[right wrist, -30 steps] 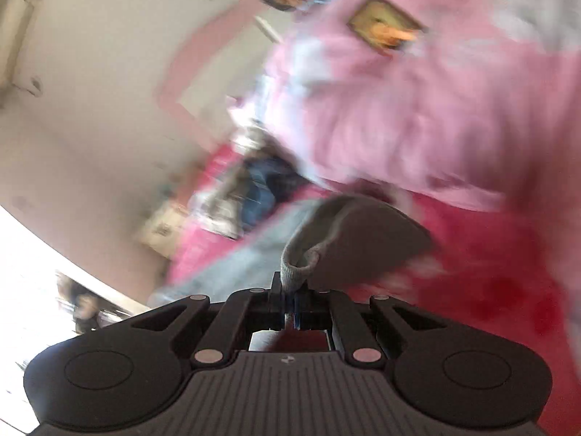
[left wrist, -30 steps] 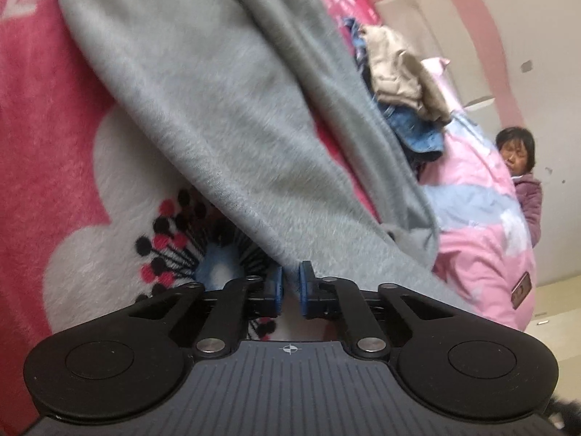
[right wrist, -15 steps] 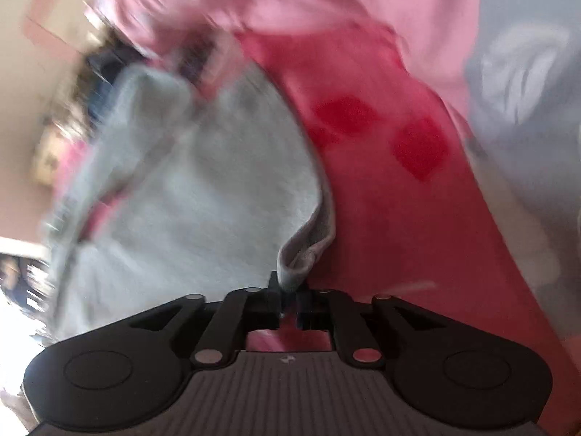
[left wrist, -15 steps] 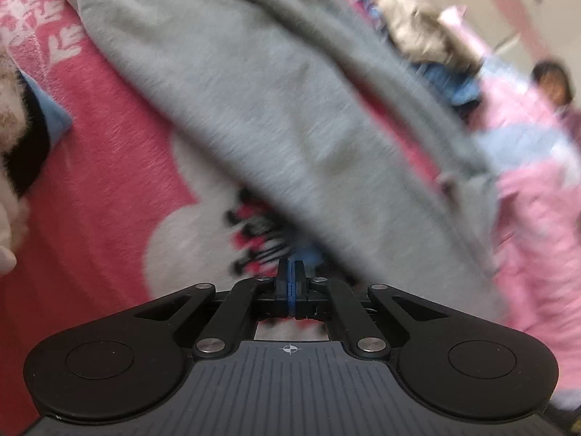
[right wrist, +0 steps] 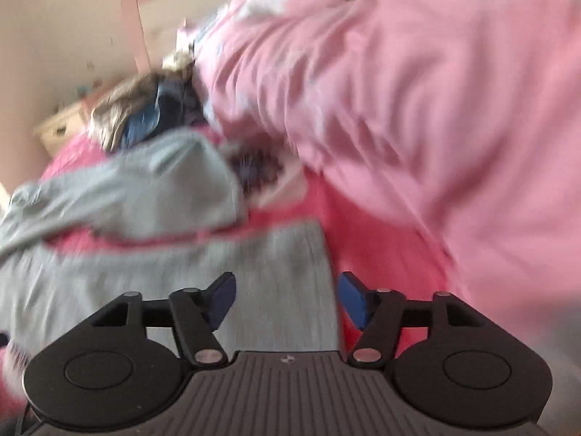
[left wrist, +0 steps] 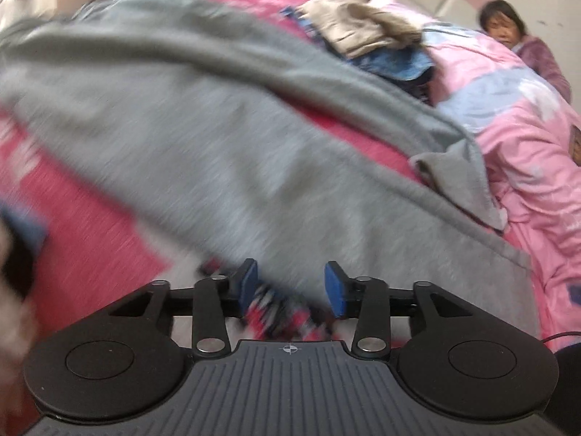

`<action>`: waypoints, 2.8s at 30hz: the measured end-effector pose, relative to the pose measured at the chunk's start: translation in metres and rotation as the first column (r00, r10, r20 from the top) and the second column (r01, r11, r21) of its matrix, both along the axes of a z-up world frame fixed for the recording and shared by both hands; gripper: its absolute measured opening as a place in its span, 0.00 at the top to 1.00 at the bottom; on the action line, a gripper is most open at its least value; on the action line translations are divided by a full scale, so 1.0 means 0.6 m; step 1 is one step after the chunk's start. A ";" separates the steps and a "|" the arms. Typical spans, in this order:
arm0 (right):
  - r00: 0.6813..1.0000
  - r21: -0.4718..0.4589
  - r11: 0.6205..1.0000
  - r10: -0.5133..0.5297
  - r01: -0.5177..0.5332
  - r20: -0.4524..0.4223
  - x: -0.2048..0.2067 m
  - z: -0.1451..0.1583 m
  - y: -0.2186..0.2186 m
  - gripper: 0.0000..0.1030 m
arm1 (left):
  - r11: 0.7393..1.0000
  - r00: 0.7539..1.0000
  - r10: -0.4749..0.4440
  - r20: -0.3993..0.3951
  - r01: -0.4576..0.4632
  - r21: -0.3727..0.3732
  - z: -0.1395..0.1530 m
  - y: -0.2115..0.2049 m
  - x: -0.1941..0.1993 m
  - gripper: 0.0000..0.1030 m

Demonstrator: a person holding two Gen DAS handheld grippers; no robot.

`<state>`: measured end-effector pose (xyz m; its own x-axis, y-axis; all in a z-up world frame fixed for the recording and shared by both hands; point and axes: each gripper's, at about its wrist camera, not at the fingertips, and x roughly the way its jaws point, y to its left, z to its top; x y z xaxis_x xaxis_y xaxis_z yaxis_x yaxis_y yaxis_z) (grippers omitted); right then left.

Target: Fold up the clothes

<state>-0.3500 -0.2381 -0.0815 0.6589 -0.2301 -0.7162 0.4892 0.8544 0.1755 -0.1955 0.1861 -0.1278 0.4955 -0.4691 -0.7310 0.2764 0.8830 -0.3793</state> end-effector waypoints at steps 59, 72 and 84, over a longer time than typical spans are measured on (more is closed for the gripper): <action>0.034 -0.402 -0.100 0.949 -0.910 -0.313 0.162 -0.141 0.595 0.77 | 0.911 0.908 0.412 -0.083 -0.411 0.029 -0.026 0.141 0.033 0.41; 0.689 0.637 0.478 0.715 -0.605 0.117 0.358 -0.196 0.382 0.98 | 0.914 0.923 0.380 -0.063 -0.386 -0.128 -0.049 0.138 0.033 0.40; 0.632 0.624 0.429 0.762 -0.653 0.137 0.373 -0.204 0.394 0.98 | 0.814 0.826 0.558 -0.084 -0.564 -0.142 -0.068 0.144 0.076 0.69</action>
<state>-0.1261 -0.0014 -0.2037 0.2683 0.7505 -0.6040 -0.1753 0.6546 0.7354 -0.1499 0.2725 -0.1684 0.6818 -0.2255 -0.6959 -0.2654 0.8102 -0.5226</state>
